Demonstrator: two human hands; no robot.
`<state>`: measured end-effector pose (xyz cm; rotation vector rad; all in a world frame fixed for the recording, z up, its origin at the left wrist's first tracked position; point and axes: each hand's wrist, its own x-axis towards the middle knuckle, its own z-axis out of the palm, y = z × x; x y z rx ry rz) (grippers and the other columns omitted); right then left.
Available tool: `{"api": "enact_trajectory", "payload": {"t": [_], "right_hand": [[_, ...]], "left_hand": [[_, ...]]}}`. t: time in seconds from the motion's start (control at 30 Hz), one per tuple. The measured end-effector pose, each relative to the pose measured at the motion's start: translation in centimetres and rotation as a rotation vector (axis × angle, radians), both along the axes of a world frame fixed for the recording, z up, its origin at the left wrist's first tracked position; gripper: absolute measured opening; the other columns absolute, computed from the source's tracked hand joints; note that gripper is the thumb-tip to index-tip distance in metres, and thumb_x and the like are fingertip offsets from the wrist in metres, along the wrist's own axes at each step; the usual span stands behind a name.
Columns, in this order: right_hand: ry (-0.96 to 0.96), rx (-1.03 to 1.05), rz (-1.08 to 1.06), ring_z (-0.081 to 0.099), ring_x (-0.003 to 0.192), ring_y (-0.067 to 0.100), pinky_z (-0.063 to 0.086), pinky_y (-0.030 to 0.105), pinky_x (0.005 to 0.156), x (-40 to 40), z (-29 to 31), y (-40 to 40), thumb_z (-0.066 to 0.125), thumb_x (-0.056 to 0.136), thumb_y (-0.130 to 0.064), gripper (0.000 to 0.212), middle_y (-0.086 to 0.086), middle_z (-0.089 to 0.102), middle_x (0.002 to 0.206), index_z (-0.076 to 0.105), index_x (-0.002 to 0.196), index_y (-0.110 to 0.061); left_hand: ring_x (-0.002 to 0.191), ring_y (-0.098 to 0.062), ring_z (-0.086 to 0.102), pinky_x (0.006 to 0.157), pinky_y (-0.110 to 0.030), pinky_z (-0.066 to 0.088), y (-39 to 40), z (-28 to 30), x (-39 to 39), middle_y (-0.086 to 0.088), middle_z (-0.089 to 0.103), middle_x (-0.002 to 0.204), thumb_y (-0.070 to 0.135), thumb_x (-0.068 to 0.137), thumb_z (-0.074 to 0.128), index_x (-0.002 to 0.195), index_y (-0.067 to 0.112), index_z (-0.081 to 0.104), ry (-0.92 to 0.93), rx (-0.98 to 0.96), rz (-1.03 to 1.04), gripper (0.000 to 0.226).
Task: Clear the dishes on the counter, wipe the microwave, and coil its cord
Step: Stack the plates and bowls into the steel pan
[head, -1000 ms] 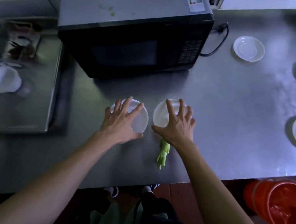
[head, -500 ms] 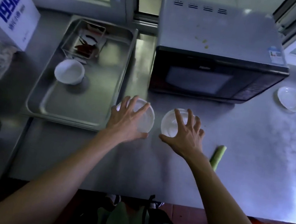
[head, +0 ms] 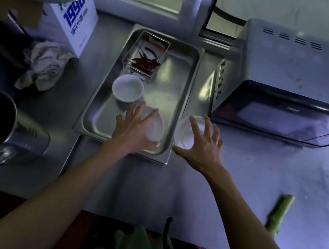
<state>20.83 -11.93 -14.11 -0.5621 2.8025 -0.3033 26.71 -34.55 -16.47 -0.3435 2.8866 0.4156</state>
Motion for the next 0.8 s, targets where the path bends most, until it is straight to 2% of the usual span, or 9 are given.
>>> {"api": "enact_trajectory", "payload": {"t": [0.2,0.43,0.7,0.8], "right_hand": [[-0.019,0.006,0.029,0.007,0.146,0.04,0.03,0.064,0.106,-1.0,-0.7,-2.2,0.067,0.066,-0.077,0.111,0.002,0.0,0.164,0.009,0.154,-0.042],[-0.04,0.025,0.061,0.008,0.146,0.04,0.028,0.063,0.108,-2.2,-1.7,-4.2,0.063,0.064,-0.082,0.113,0.003,-0.001,0.164,0.009,0.155,-0.041],[-0.058,0.025,0.053,0.007,0.147,0.04,0.027,0.063,0.109,-5.4,-2.9,-5.0,0.067,0.065,-0.08,0.115,0.004,-0.002,0.165,0.009,0.156,-0.04],[-0.062,0.019,0.047,0.008,0.147,0.04,0.027,0.064,0.108,-6.3,-3.4,-4.9,0.067,0.064,-0.081,0.115,0.004,-0.001,0.166,0.009,0.156,-0.041]], "left_hand": [[0.148,-0.031,-0.002,0.107,-0.065,0.025,-1.2,-1.6,-0.3,-0.001,0.003,0.159,0.077,0.059,0.068,0.15,0.044,0.008,-0.035,0.016,-0.001,0.113],[0.149,-0.036,0.004,0.108,-0.068,0.025,-1.0,-3.5,-2.4,-0.005,0.002,0.161,0.074,0.063,0.07,0.15,0.04,0.006,-0.077,0.004,-0.072,0.113],[0.15,-0.033,-0.003,0.111,-0.068,0.018,-1.1,-6.0,-5.3,-0.002,-0.005,0.163,0.076,0.069,0.06,0.152,0.041,0.006,-0.124,0.057,-0.091,0.105],[0.15,-0.033,-0.003,0.109,-0.069,0.019,-1.2,-7.0,-6.2,-0.002,-0.006,0.163,0.074,0.068,0.063,0.152,0.041,0.006,-0.142,0.066,-0.098,0.107]]}}
